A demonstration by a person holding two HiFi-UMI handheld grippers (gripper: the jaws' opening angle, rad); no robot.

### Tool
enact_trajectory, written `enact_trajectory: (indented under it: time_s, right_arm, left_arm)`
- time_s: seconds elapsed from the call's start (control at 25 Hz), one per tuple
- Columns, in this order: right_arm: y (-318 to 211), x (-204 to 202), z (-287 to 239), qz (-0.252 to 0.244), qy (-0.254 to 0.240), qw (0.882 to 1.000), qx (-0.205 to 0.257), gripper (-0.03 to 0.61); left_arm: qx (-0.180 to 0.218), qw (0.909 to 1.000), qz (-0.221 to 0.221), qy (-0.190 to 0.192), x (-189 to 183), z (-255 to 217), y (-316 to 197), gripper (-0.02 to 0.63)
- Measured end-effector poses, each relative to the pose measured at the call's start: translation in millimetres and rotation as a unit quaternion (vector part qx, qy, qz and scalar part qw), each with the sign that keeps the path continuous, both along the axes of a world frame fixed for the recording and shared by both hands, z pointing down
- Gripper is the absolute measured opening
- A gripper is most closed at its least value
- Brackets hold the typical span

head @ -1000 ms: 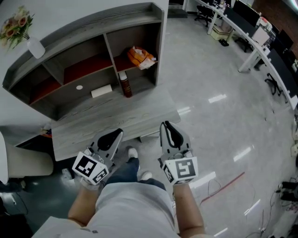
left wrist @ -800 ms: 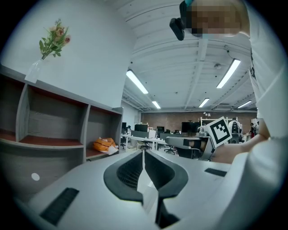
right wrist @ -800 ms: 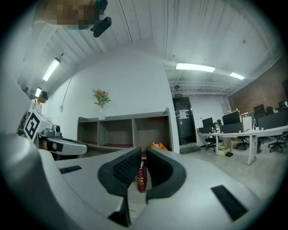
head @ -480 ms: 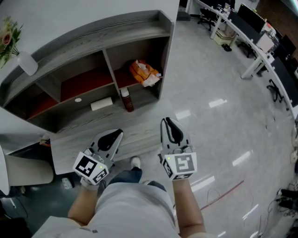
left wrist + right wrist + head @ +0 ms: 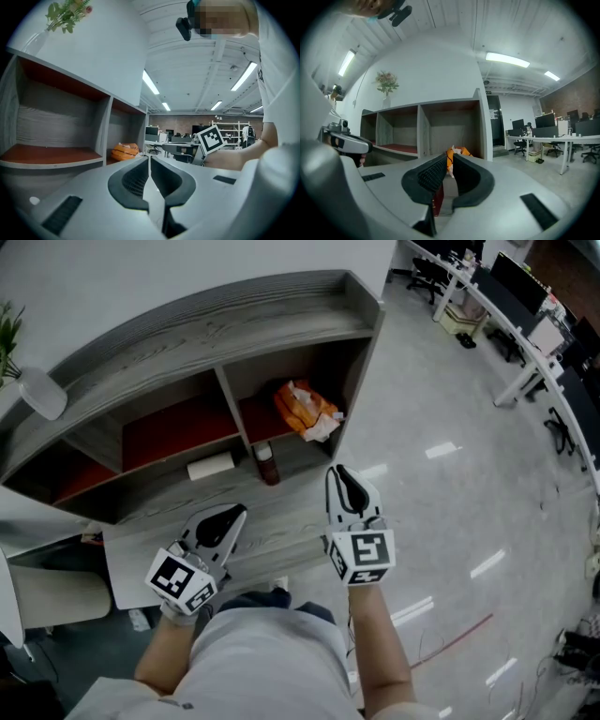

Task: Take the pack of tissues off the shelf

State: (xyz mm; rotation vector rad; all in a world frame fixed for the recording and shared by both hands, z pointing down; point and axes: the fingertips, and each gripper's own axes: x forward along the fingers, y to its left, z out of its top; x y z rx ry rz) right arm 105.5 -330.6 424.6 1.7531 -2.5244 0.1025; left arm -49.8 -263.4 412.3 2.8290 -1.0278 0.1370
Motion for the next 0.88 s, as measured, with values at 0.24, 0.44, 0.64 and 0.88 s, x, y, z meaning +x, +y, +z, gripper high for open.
enact_trajectory:
  time_s: [0.24, 0.44, 0.64, 0.88]
  right_arm:
    - [-45.7, -6.8, 16.6, 0.012, 0.009, 1.000, -0.019, 0.025]
    - [-76.1, -11.1, 33.3, 0.016, 0.017, 0.999, -0.041, 0.123]
    - [-103.0, -12.4, 55.0, 0.017, 0.030, 0.997, -0.065, 0.161]
    - [-122.1, -17.2, 70.9, 0.008, 0.040, 0.995, -0.088, 0.176]
  left_arm:
    - [-0.009, 0.9999, 0.006, -0.006, -8.6, 9.1, -24.5, 0.026]
    - [-0.017, 0.9998, 0.006, -0.006, -14.2, 15.6, -39.0, 0.026]
    - [-0.025, 0.9996, 0.001, -0.009, -20.8, 23.6, -50.1, 0.026]
    - [-0.032, 0.9993, -0.014, -0.011, -30.6, 26.8, -58.8, 0.026]
